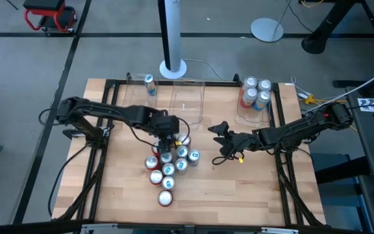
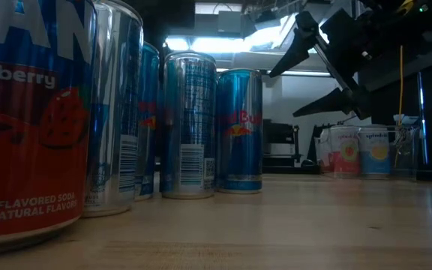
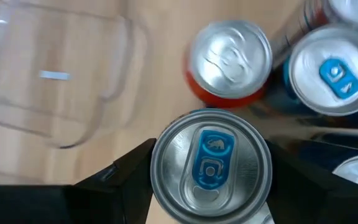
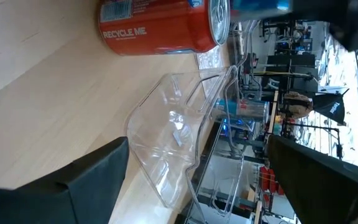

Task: Sort soda cans
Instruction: Put the blue soda can into the left transparent bin

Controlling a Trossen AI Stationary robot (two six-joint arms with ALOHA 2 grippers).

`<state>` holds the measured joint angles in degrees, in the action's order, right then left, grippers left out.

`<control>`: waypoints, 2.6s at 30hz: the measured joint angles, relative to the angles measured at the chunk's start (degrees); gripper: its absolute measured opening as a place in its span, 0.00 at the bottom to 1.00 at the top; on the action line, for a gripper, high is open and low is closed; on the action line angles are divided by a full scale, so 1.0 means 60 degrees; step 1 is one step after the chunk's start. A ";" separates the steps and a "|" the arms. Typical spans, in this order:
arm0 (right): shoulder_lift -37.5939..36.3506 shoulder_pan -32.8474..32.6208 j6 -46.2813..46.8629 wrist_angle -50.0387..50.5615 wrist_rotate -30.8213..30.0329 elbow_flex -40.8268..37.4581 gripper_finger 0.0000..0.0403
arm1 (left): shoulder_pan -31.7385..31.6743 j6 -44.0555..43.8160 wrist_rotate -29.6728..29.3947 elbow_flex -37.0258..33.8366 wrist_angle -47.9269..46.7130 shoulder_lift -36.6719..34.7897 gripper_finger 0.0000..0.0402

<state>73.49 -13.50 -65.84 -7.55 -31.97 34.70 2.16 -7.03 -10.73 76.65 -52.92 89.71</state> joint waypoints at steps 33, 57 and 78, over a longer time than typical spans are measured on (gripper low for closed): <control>0.0462 0.0000 -0.0008 0.0000 0.0001 0.0000 0.95 | -0.6117 0.1000 -0.1140 0.0988 -0.1474 -0.1515 0.59; 0.1335 0.0000 -0.0011 -0.0680 -0.0009 0.0000 0.95 | -0.6963 0.1518 -0.0549 -0.2041 0.1307 -0.1431 0.59; 0.1654 0.0080 0.0036 -0.1009 -0.0076 0.0000 0.95 | -0.7378 0.2246 -0.0632 -0.2872 0.2796 -0.1430 0.70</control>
<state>83.42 -13.02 -65.63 -13.61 -32.42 34.70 -42.11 6.45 -14.52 59.41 -36.14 81.13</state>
